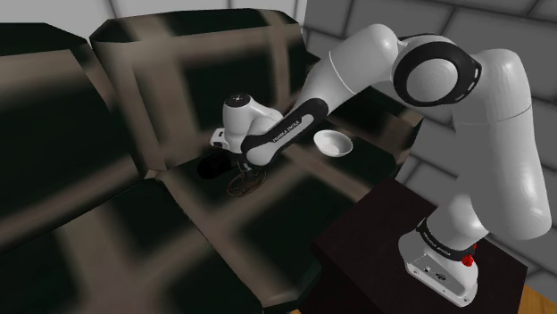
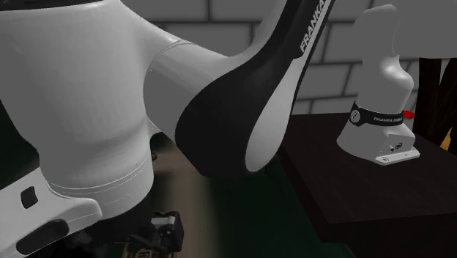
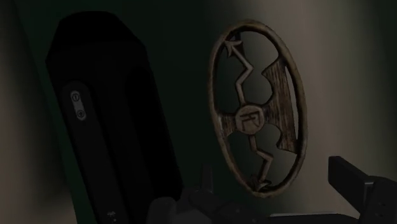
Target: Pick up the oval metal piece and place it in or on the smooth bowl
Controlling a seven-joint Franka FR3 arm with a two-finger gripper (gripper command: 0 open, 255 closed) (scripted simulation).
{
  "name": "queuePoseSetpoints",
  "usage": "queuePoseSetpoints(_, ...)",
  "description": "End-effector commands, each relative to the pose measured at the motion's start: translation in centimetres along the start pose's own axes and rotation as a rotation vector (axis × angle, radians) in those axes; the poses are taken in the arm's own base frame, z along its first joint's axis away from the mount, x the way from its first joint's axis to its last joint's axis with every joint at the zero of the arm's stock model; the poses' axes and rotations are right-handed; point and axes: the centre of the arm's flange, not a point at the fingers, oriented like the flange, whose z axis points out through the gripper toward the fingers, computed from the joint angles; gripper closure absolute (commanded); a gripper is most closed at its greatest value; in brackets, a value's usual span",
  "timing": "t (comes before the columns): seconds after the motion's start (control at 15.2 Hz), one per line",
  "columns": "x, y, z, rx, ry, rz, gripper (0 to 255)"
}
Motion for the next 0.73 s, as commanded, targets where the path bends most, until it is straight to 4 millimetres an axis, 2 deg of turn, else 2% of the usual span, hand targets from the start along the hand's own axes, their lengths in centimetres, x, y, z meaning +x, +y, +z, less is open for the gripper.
queuePoseSetpoints(0.0, 2.1, -0.1, 1.5, -0.017, 0.003, -0.064, 0)
queuePoseSetpoints(0.07, 2.7, -0.1, 1.9, -0.021, 0.003, -0.082, 0)
queuePoseSetpoints(0.53, 2.7, -0.1, 5.6, -0.021, 0.003, -0.082, 0)
queuePoseSetpoints(0.66, 2.7, -0.1, 5.9, -0.021, 0.003, -0.082, 0)
